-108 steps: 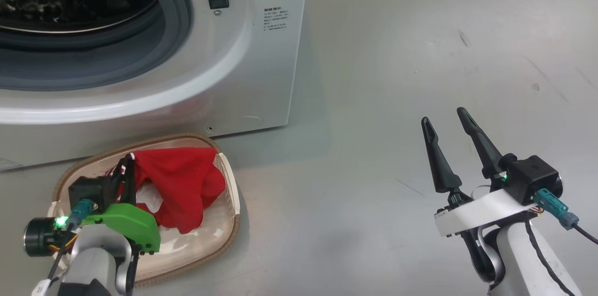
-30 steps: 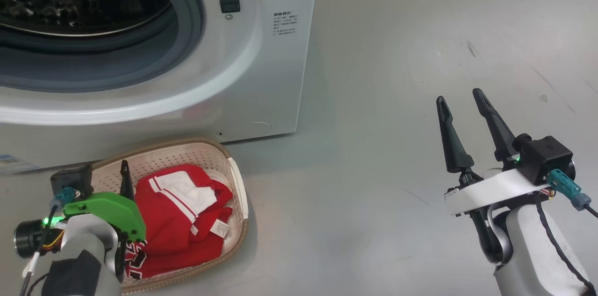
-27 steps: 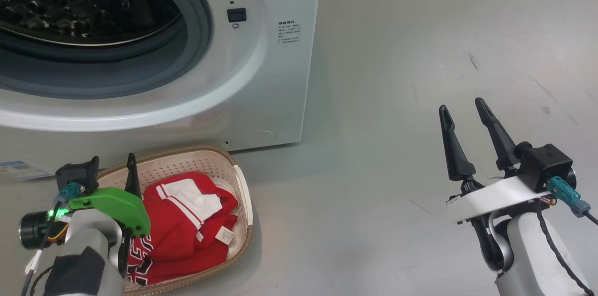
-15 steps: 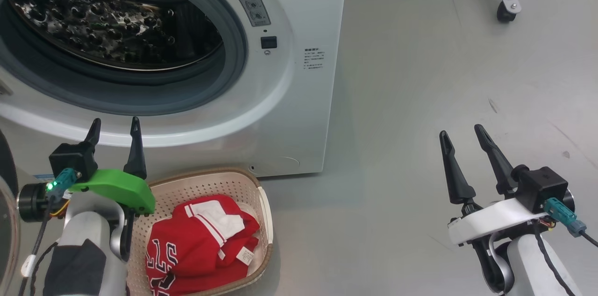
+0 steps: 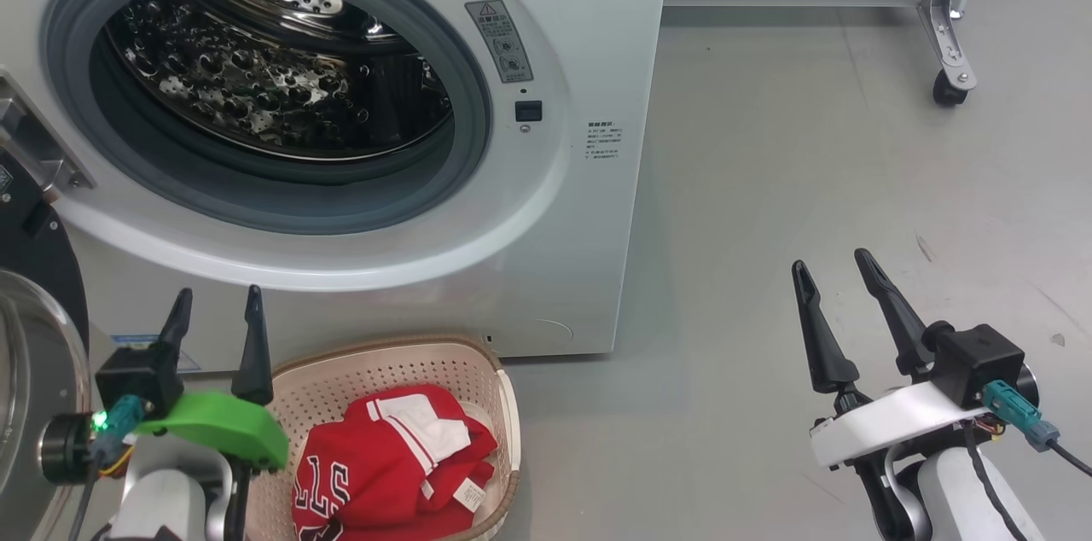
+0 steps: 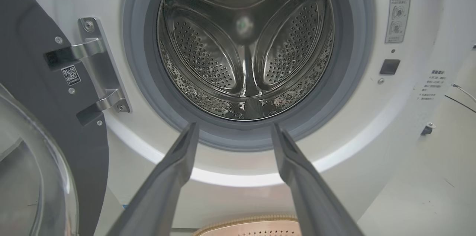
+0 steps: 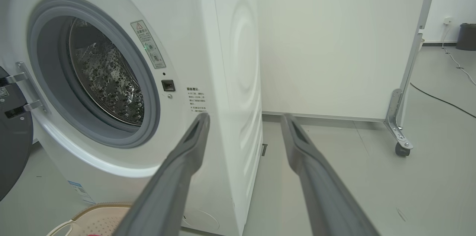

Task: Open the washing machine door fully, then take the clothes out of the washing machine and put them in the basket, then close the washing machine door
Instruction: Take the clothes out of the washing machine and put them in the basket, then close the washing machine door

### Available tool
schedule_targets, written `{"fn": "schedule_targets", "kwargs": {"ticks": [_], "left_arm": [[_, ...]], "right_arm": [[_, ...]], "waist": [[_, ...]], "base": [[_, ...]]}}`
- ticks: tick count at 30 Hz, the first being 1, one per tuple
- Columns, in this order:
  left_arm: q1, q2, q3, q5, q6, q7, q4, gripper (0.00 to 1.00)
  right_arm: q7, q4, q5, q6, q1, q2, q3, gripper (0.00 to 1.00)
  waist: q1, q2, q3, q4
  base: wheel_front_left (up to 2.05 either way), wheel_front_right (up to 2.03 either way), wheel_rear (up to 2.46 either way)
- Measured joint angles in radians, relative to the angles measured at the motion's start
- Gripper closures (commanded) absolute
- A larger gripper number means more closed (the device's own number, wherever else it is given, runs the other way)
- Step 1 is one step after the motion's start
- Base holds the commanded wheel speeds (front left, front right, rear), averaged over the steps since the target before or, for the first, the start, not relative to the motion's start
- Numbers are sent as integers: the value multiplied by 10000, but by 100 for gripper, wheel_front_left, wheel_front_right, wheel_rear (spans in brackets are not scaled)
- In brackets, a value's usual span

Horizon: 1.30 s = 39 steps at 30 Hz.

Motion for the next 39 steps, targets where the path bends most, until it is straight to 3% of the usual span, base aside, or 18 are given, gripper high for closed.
{"fn": "schedule_targets", "kwargs": {"ticks": [25, 39], "left_arm": [[1495, -52, -353, -263, -67, 0, -1749, 0], [1886, -52, -669, -863, 188, 0, -2186, 0]], "right_arm": [[0, -157, -17, 0, 320, 46, -125, 0], [0, -163, -61, 0, 329, 48, -128, 0]], "waist": [[0, 0, -131, -14], [0, 0, -159, -20]], "base": [[0, 0, 0], [0, 0, 0]]}}
